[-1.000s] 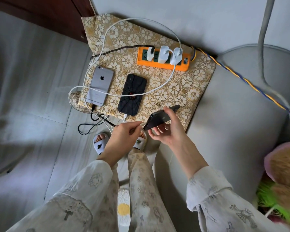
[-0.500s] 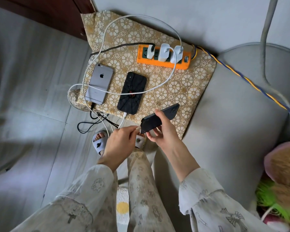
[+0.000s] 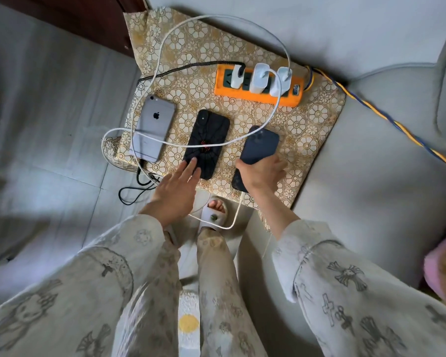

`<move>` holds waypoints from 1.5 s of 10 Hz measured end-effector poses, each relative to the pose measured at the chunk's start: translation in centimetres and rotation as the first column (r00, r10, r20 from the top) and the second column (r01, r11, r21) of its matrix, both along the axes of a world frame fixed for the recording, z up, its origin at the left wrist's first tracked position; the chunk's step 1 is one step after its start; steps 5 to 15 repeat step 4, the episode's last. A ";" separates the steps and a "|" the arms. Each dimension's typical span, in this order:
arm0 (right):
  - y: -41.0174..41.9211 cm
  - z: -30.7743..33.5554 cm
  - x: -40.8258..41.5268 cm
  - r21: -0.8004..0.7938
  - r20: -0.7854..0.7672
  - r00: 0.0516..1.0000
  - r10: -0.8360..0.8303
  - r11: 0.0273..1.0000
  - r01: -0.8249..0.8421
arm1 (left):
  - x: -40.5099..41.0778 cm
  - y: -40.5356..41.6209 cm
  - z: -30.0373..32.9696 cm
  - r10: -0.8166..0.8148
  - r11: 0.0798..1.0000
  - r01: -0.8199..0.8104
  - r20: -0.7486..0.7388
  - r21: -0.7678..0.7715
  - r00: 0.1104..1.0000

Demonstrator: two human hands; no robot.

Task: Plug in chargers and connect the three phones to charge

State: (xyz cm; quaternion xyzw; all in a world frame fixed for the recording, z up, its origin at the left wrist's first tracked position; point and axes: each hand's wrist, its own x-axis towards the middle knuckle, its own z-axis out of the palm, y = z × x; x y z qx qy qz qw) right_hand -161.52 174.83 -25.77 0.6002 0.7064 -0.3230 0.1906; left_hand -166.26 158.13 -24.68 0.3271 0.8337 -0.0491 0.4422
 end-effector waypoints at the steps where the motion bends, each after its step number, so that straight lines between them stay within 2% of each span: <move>1: -0.9 -0.7 -0.7 0.052 0.045 0.997 0.070 0.996 -0.073 | 0.2 0.1 -0.5 -0.042 0.999 0.042 0.007 -0.020 0.999; 3: -1.3 -1.3 0.1 0.050 0.042 0.989 0.139 0.989 -0.141 | -0.6 0.4 -0.5 -0.063 0.995 0.069 0.086 -0.075 0.994; 4: -0.8 -0.3 0.3 -0.060 0.009 0.988 0.156 0.986 -0.155 | -1.8 0.7 0.4 -0.040 0.995 0.055 0.177 -0.082 0.983; 15: -0.8 -0.3 0.3 -0.060 0.009 0.988 0.156 0.986 -0.155 | -1.8 0.7 0.4 -0.040 0.995 0.055 0.177 -0.082 0.983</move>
